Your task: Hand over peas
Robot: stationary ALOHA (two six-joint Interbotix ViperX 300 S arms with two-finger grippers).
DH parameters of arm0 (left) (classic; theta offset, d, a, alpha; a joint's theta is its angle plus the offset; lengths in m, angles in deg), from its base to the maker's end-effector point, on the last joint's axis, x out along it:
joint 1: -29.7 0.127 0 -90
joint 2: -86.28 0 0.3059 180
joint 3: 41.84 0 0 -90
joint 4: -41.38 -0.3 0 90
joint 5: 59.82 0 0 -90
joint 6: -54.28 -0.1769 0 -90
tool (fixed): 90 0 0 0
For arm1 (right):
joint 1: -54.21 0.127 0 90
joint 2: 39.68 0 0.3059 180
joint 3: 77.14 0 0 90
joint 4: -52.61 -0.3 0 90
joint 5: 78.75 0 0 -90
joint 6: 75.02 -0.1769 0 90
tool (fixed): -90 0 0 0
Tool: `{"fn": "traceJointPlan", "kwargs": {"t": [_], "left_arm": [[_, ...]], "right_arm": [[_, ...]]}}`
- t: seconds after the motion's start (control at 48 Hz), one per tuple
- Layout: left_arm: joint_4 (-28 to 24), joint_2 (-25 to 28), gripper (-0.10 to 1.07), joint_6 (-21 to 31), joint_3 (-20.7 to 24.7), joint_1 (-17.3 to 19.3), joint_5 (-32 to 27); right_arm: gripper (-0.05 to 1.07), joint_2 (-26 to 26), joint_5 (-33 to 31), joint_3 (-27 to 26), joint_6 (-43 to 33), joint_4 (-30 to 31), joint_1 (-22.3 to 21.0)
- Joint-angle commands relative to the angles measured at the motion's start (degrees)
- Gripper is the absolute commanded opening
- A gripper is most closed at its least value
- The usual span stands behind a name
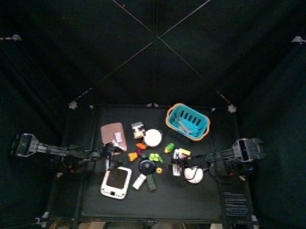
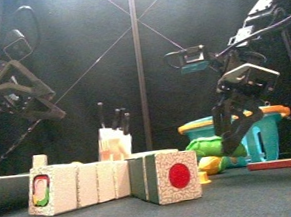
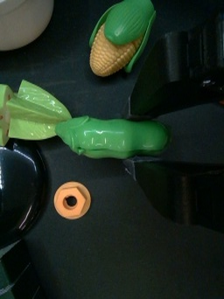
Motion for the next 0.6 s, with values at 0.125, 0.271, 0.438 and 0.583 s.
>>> {"fn": "traceJointPlan", "kwargs": {"t": [0.125, 0.271, 0.438, 0.583], "left_arm": [[0.09, 0.35, 1.02, -0.09, 1.23, -0.62, 0.62], [-1.58, 1.85, 1.02, -0.26, 2.02, -1.67, 0.97], [-5.27, 6.06, 1.02, -0.53, 4.66, -3.08, 2.37], [-9.93, 9.84, 1.02, -0.53, 7.56, -3.16, 2.64]], "right_arm": [[0.66, 2.11, 0.18, -2.11, 0.26, 0.44, 0.0], [0.66, 2.11, 0.62, -3.87, 0.18, 2.02, 0.0], [0.66, 1.76, 1.93, -6.5, 0.0, 3.43, 0.0], [0.66, 0.09, 4.83, -9.4, 0.09, 4.31, 0.0]]}}
